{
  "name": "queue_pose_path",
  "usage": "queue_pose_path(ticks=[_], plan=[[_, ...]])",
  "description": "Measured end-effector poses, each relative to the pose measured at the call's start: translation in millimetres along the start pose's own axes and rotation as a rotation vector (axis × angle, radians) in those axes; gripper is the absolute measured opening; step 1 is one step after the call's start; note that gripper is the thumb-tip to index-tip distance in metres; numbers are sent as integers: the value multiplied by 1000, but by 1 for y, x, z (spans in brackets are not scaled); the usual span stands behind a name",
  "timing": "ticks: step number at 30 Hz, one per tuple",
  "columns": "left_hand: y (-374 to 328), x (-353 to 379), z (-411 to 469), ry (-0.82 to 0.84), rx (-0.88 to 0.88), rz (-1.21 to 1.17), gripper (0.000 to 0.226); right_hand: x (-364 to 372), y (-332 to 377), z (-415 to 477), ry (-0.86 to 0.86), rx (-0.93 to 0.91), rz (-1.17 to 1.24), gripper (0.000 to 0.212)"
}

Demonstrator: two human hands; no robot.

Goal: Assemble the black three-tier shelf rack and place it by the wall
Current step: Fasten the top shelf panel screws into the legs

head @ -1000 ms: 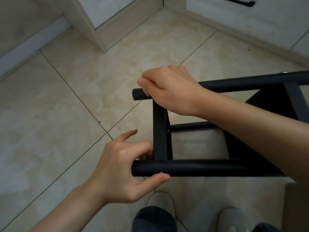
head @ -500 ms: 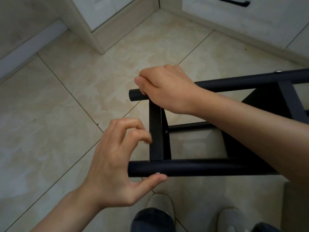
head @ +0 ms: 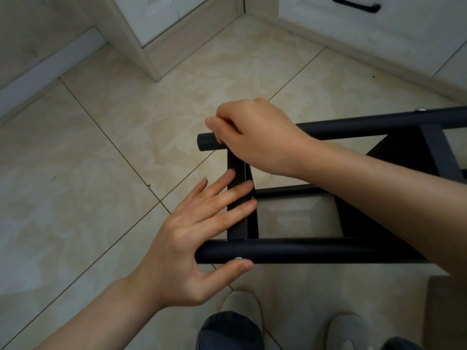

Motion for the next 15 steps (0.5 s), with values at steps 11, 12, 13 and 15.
queue_pose_path(ticks=[11, 12, 13, 15], plan=[[0, 2, 1, -14, -4, -23, 57, -33, -9, -84, 26, 66, 245, 30], [0, 3, 1, -12, -2, -24, 57, -30, -13, -88, 119, 125, 248, 31], [0, 3, 1, -12, 0, -26, 57, -26, -18, -90, 223, 181, 248, 29], [1, 3, 0, -13, 2, -29, 57, -15, -24, -91, 402, 276, 318, 18]])
Point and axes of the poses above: each hand's wrist, its own z-axis towards the middle knuckle, its own x-axis out of the palm, y = z × x, the point moved 2 cm from there along z, towards the middle knuckle, and after that the axes turned 13 degrees about -x, right-handed, at the moved point
